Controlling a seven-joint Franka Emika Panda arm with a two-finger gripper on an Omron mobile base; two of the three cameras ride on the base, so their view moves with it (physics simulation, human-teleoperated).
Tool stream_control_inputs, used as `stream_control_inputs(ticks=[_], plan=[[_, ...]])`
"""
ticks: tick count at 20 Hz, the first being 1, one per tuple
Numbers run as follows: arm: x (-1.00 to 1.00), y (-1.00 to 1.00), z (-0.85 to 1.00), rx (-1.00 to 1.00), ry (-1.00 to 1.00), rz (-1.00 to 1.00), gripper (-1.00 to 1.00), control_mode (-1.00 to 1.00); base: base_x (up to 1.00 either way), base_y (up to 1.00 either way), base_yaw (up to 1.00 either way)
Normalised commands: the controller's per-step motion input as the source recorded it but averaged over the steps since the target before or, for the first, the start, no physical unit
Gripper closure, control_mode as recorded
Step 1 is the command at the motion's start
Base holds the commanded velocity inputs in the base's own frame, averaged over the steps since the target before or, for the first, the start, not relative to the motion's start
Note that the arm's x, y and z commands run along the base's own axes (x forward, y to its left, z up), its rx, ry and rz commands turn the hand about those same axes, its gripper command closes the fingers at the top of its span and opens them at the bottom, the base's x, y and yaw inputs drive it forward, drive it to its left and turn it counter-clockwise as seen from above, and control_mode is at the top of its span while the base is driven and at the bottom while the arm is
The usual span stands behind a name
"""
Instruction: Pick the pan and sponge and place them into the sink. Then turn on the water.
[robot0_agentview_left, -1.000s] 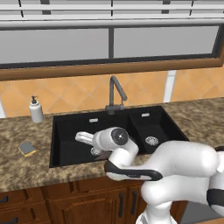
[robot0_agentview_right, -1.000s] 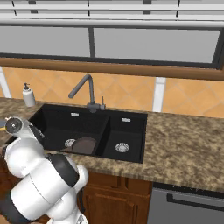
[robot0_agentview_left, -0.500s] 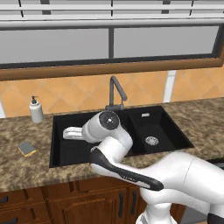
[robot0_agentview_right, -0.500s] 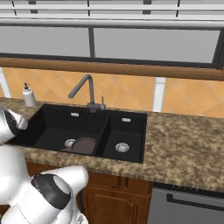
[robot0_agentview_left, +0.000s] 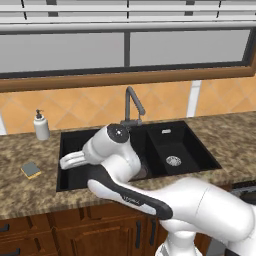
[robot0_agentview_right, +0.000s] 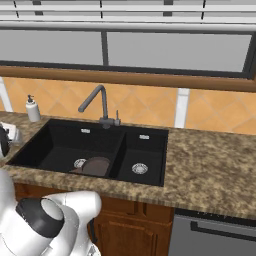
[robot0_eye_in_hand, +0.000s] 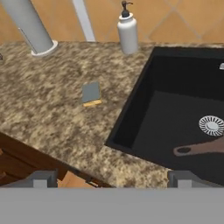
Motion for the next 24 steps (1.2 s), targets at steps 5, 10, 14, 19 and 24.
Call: stream_control_inputs(ticks=[5, 10, 14, 19, 24], plan=[[0.12, 0.55, -0.08, -0.13, 0.0, 0.05, -1.0, -1.0, 0.0, 0.0, 0.0], [0.19, 0.39, -0.07, -0.06, 0.0, 0.0, -1.0, -1.0, 0.0, 0.0, 0.0], [0.31, 0.35, -0.13, -0.01, 0.0, 0.0, -1.0, -1.0, 0.0, 0.0, 0.0], [0.34, 0.35, -0.25, -0.02, 0.0, 0.0, -1.0, -1.0, 0.0, 0.0, 0.0], [0.34, 0.39, -0.3, -0.05, 0.0, 0.0, -1.0, -1.0, 0.0, 0.0, 0.0]])
